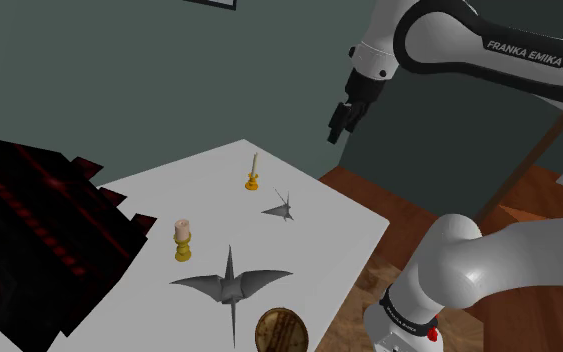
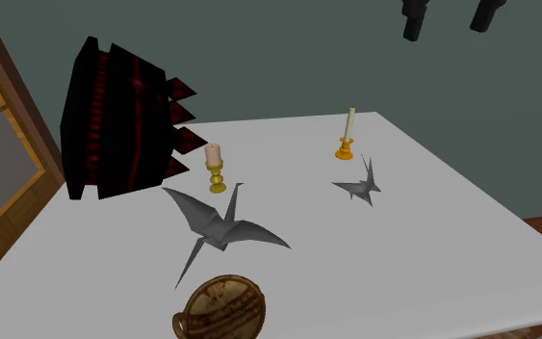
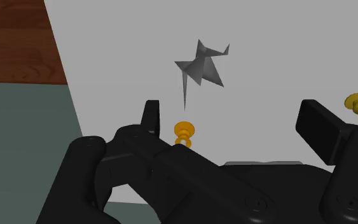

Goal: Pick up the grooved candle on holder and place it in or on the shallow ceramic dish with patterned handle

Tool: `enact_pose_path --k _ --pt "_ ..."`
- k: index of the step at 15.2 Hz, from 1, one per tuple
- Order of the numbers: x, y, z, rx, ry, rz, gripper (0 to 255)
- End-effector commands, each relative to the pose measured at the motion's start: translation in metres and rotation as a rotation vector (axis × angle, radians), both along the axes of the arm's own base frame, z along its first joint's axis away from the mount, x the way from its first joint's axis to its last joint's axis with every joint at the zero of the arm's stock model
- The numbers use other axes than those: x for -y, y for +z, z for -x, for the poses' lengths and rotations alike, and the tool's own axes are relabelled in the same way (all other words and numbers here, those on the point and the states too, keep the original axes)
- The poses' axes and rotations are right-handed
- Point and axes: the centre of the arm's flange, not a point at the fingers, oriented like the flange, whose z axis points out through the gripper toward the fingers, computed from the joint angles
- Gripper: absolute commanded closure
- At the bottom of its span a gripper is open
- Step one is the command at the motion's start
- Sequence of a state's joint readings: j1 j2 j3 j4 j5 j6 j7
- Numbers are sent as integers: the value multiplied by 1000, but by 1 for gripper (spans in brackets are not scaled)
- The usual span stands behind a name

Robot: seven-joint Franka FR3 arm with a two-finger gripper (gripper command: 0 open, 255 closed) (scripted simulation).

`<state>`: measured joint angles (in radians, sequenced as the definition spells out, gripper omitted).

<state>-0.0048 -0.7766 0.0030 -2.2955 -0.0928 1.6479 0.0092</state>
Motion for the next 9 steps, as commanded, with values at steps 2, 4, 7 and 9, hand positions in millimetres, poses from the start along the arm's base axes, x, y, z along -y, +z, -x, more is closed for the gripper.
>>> enact_pose_path --k 2,4,7,9 --pt "-8 -8 -6 2 8 -1 0" --pt "-26 -23 -17 5 23 -4 0" --pt "-52 -46 -33 11 47 -7 0" --pt "-69 -61 -44 14 62 -9 0"
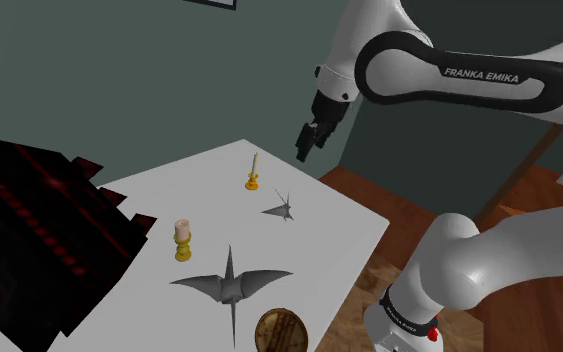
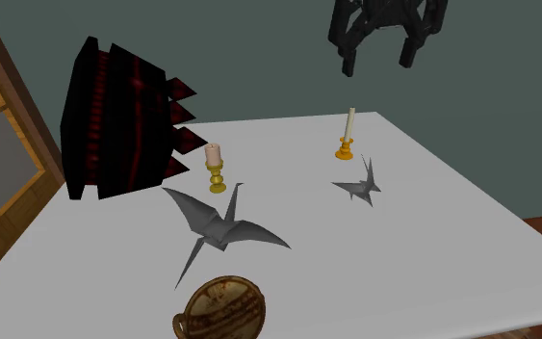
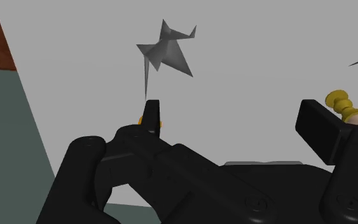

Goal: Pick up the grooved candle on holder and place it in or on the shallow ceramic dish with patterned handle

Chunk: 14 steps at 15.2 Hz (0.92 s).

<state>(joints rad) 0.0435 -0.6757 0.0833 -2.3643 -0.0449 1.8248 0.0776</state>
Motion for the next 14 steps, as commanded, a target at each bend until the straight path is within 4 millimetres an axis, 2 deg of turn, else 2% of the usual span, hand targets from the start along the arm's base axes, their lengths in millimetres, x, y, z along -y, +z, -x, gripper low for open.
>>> enact_pose_path --k 1,14 --pt "-21 -18 -10 5 16 -3 0" --pt "-141 -115 -73 28 117 -18 0"
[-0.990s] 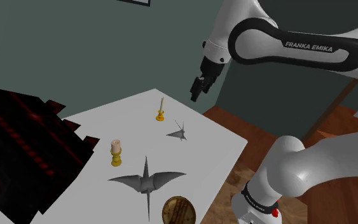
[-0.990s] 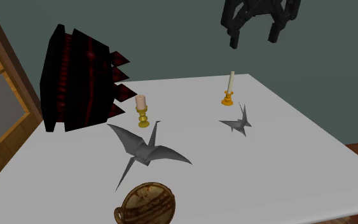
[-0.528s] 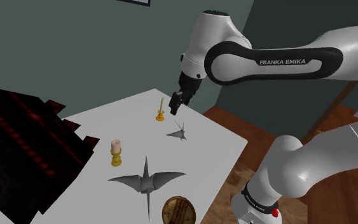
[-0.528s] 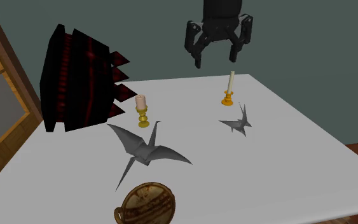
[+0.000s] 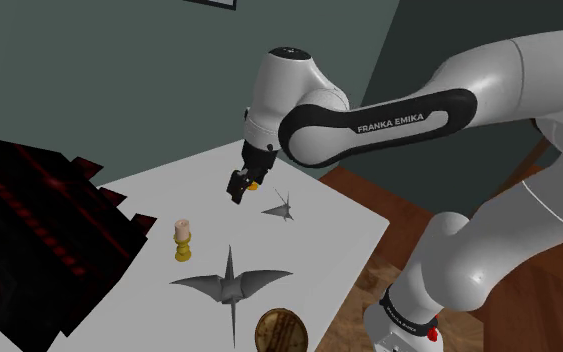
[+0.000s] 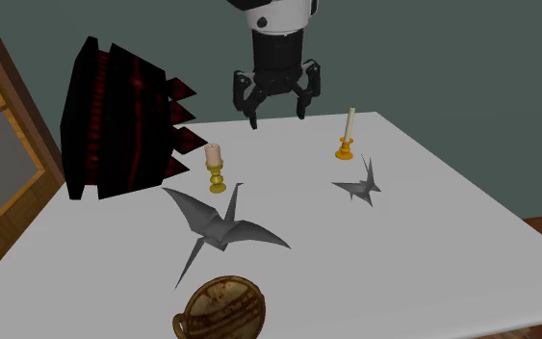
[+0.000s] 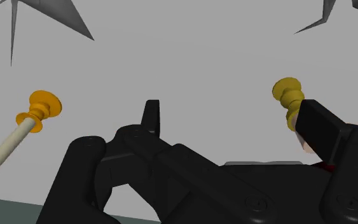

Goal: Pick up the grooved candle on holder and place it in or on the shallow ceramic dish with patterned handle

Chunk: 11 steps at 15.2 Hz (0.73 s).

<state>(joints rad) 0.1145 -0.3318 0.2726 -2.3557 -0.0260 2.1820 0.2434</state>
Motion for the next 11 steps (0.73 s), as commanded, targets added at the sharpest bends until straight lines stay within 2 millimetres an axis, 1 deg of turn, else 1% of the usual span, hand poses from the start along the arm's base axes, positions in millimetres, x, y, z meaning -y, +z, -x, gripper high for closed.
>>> enact_pose_path --k 1,11 --pt "-20 -16 -8 4 16 -4 0" --pt "-118 -88 -49 22 94 -16 0"
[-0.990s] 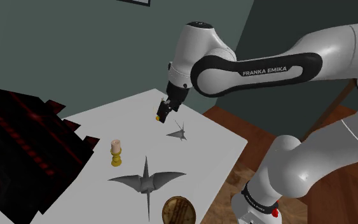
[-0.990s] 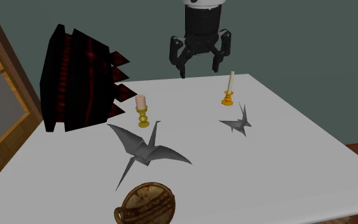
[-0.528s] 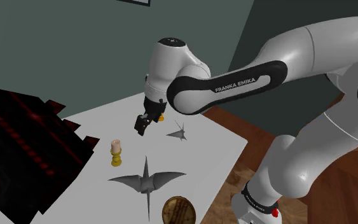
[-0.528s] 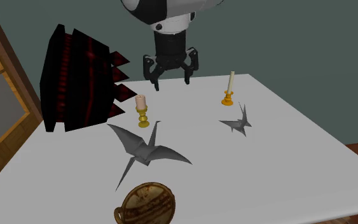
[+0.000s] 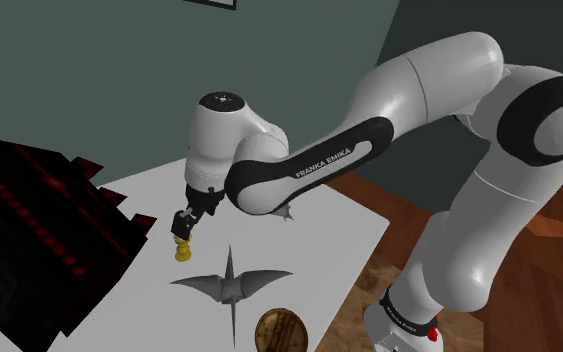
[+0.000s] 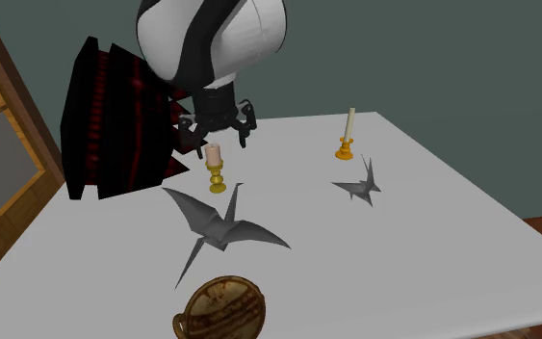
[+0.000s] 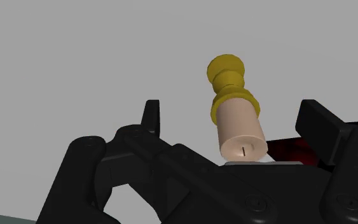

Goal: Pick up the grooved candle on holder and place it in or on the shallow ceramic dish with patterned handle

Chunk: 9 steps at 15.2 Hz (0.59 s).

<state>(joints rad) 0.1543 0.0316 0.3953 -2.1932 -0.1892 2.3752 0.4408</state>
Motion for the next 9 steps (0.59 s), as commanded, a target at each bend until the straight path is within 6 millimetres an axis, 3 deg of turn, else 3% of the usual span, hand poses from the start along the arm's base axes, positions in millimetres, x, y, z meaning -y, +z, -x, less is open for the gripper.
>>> enact_pose_path --k 1,9 --pt "-18 -13 -7 3 13 -3 0" --pt "-17 -52 -15 3 13 -3 0"
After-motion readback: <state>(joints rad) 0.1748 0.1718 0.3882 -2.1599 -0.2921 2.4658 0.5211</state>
